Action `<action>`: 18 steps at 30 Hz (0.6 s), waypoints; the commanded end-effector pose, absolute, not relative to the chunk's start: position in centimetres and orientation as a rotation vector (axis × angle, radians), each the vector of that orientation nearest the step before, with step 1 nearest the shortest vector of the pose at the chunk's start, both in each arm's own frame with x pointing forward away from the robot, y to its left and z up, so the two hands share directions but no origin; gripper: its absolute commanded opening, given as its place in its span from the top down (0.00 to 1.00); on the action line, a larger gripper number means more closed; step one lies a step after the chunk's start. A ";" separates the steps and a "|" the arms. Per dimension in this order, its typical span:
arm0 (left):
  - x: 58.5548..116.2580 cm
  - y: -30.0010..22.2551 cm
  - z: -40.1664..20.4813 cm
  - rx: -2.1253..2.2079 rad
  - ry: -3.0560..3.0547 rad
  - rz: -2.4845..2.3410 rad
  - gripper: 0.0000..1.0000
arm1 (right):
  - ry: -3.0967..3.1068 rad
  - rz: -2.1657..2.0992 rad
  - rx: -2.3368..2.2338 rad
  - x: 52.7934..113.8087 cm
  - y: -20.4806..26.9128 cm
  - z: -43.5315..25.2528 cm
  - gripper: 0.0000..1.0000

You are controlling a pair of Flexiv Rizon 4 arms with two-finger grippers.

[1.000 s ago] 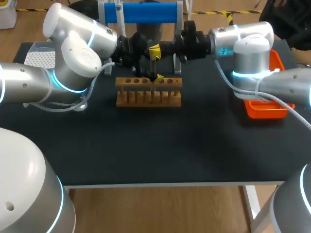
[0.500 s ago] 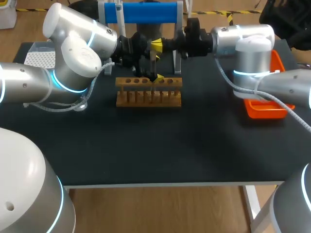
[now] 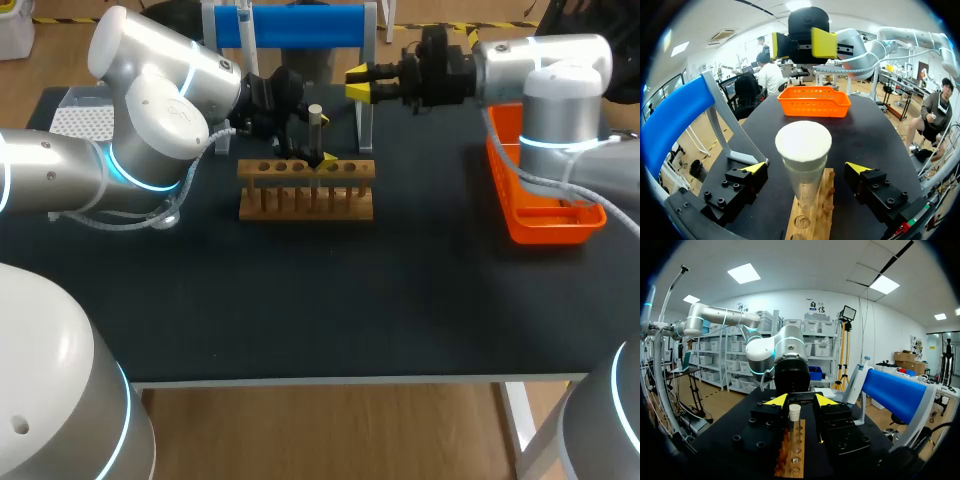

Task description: Invert the test tube, pick up the pipette, mount the tip to pipette, aspirate from beaker and dispense into the tube, eject the tip, return the pipette, and cap with the stopper.

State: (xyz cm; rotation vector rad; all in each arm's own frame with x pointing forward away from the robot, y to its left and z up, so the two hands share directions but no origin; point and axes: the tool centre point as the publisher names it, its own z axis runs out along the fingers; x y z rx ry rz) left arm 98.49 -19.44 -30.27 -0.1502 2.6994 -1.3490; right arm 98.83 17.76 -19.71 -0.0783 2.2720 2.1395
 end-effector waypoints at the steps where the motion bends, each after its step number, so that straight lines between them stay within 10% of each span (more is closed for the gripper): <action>1: 98.6 -19.4 -30.3 -0.147 2.700 -1.351 0.00 | 2.274 2.063 -0.054 97.5 15.5 -19.2 0.00; 18: 98.6 -19.4 -30.3 -0.147 2.700 -1.351 0.00 | 2.315 1.811 -0.046 96.2 10.5 -22.6 0.00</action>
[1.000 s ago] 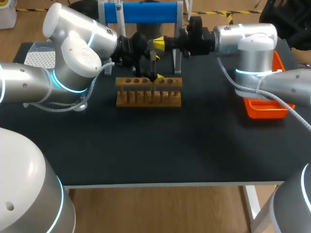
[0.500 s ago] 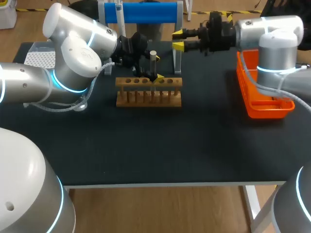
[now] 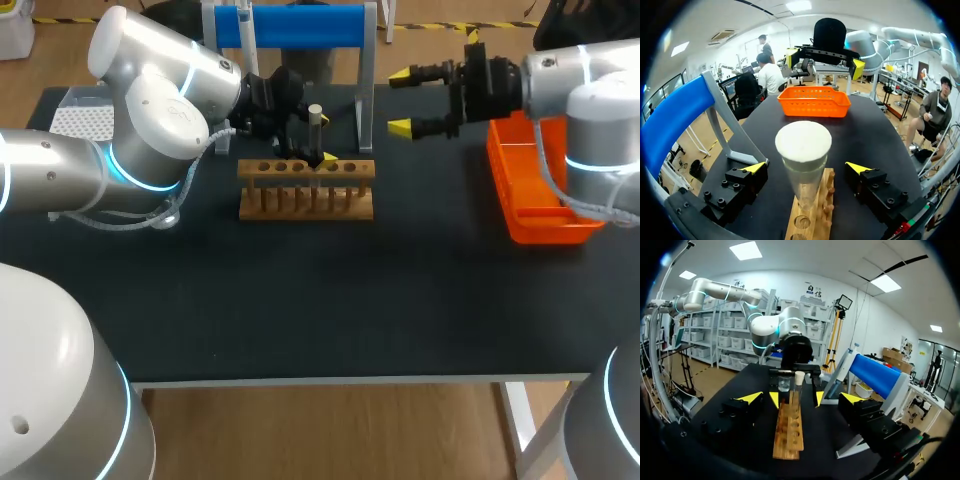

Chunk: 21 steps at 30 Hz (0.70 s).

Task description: Invert the test tube, pick up the pipette, mount the tip to pipette, aspirate from beaker and dispense into the tube, eject the tip, return the pipette, and cap with the stopper.

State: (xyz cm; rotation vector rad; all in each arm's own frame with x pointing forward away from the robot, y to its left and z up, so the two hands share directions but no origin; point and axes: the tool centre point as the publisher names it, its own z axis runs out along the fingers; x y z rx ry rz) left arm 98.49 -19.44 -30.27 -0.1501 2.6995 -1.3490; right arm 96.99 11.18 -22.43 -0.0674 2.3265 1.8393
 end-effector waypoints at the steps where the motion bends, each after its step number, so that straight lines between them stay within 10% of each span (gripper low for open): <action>1: 98.6 -19.4 -30.3 -0.147 2.700 -1.351 0.00 | 2.301 1.770 -0.032 96.2 10.3 -22.9 0.00; 21: 98.0 -17.9 -29.9 -0.186 2.716 -1.302 0.00 | 2.301 1.770 -0.032 96.2 10.3 -22.9 0.00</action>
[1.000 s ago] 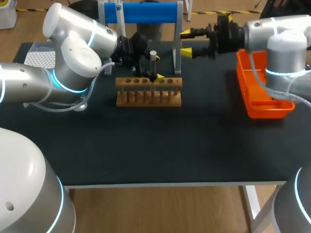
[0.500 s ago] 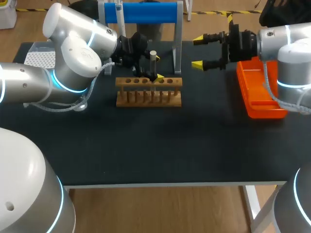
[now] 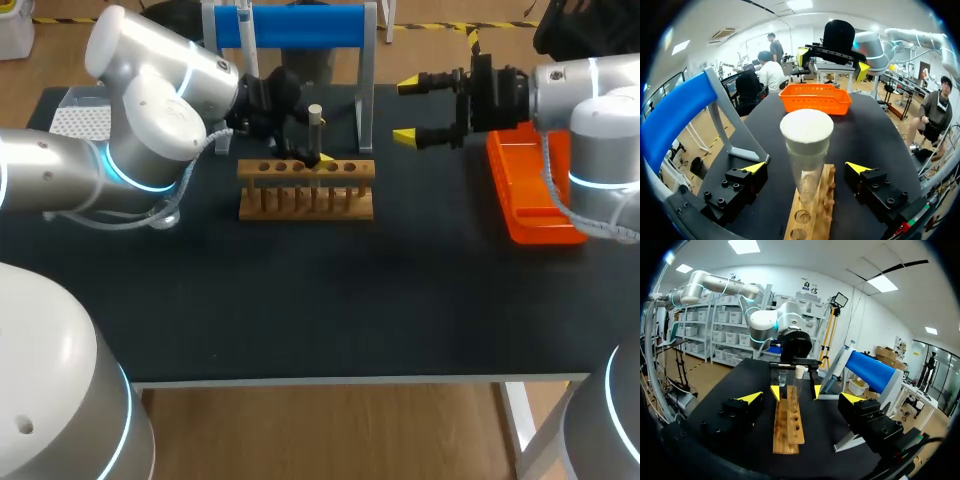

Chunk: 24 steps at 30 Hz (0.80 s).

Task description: Invert the test tube, pick up the pipette, mount the tip to pipette, aspirate from beaker and dispense into the tube, eject the tip, return the pipette, and cap with the stopper.

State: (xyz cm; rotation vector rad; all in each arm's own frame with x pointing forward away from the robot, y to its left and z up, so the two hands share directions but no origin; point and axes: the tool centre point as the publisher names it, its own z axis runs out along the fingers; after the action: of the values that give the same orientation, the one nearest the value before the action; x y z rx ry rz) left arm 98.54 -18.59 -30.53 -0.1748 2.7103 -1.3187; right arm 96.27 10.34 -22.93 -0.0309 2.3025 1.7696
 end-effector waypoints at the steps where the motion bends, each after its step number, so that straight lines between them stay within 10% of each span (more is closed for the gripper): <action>1: 97.9 -17.6 -29.8 -0.195 2.716 -1.292 0.00 | 2.301 1.770 -0.032 96.2 10.3 -22.9 0.00; 24: 96.7 -8.7 -24.8 -0.419 2.457 -1.256 0.00 | 2.301 1.770 -0.032 96.2 10.3 -22.9 0.00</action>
State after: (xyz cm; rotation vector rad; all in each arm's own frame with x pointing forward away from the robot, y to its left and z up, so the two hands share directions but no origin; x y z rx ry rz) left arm 98.00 -10.24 -25.71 -0.4211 2.5004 -1.2184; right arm 96.28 10.34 -22.93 -0.0309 2.3026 1.7696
